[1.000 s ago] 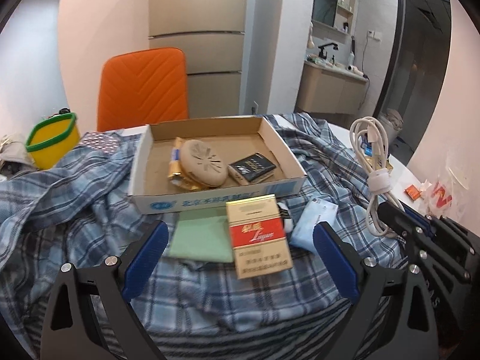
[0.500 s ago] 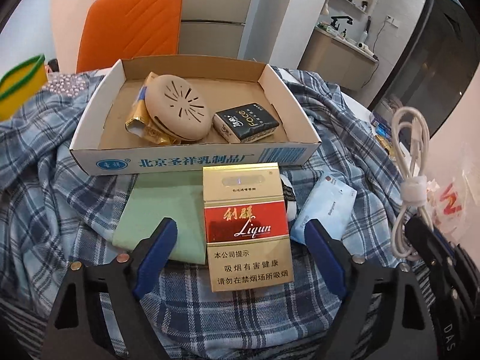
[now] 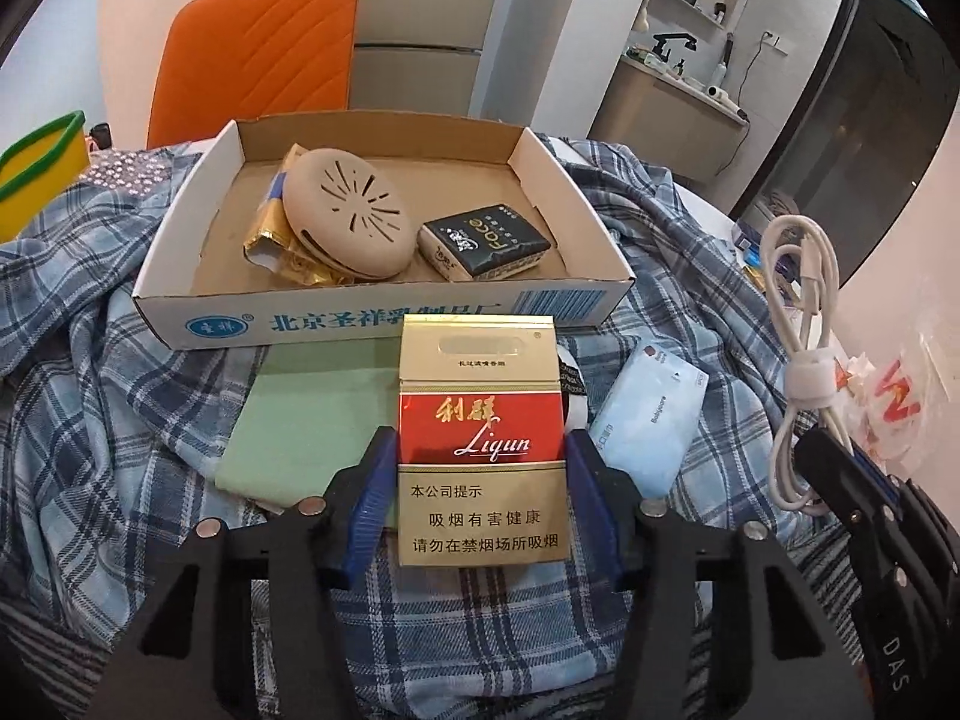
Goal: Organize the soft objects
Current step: 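Carry the Liqun pack and white cable up over the box with both grippers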
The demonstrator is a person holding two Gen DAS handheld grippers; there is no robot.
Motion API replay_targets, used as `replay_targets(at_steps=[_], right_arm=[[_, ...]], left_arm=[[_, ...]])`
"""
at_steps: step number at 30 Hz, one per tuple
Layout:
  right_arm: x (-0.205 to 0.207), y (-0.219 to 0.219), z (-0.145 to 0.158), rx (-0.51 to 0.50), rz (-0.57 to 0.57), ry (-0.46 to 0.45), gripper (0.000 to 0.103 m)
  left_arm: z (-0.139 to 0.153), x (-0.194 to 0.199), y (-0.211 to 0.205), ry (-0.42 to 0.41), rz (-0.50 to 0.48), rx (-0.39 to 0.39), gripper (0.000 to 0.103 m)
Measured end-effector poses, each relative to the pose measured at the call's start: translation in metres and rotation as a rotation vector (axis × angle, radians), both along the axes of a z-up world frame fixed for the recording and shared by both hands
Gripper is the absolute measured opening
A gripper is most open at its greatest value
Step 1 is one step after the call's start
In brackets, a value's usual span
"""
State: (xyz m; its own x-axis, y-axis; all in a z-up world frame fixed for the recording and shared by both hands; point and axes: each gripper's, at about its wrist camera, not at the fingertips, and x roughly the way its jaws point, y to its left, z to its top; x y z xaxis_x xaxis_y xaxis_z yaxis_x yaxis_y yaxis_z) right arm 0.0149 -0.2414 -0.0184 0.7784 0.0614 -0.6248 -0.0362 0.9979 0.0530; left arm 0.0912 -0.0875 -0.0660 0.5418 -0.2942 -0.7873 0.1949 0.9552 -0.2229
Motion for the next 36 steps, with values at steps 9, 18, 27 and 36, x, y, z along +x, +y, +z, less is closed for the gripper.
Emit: replay_targets(at_steps=[9, 18, 27, 36], right_arm=[[-0.002, 0.0, 0.002, 0.002, 0.002, -0.018, 0.008], [-0.005, 0.003, 0.004, -0.004, 0.014, -0.028, 0.008], [-0.007, 0.009, 0.01, -0.029, 0.034, -0.047, 0.008], [-0.004, 0.028, 0.044, -0.046, 0.089, -0.122, 0.008]], left_arm=[[0.016, -0.018, 0.0, -0.12, -0.004, 0.017, 0.054], [0.029, -0.032, -0.001, -0.211, 0.0, 0.045, 0.054], [0.051, -0.048, 0.01, -0.283, 0.02, 0.09, 0.054], [0.097, -0.052, 0.029, -0.384, 0.061, 0.093, 0.054]])
